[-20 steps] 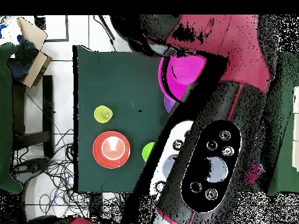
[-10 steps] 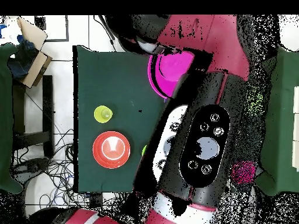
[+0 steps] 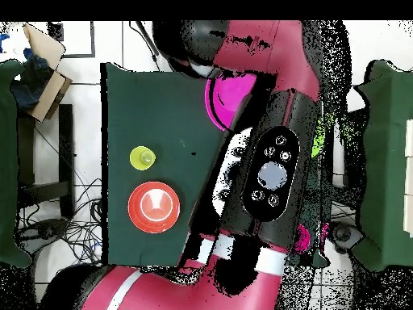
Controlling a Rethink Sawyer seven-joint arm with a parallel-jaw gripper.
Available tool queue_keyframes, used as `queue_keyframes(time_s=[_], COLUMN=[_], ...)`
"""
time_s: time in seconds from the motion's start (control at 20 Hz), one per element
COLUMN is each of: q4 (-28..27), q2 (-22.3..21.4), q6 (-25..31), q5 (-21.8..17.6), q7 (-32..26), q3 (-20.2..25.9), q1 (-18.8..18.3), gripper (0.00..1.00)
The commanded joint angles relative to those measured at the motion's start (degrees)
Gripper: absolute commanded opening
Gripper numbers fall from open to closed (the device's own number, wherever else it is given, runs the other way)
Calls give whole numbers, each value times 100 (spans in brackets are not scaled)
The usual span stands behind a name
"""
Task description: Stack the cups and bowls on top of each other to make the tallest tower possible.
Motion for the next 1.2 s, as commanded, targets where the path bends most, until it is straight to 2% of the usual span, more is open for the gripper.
queue_keyframes(time_s=[0.05, 0.45, 0.5, 0.7, 1.05, 1.2], q4=[649, 660, 542, 416, 289, 417], q2=[304, 234, 292, 392, 469, 562], q6=[-432, 104, 433, 755, 912, 667], q5=[-567, -738, -709, -644, -764, -773], q7=[-1052, -1106, -1149, -1119, -1048, -1035], q3=[661, 512, 525, 606, 459, 539], q1=[-7, 44, 9, -14, 52, 48], gripper=[0, 0, 0, 0, 0, 0])
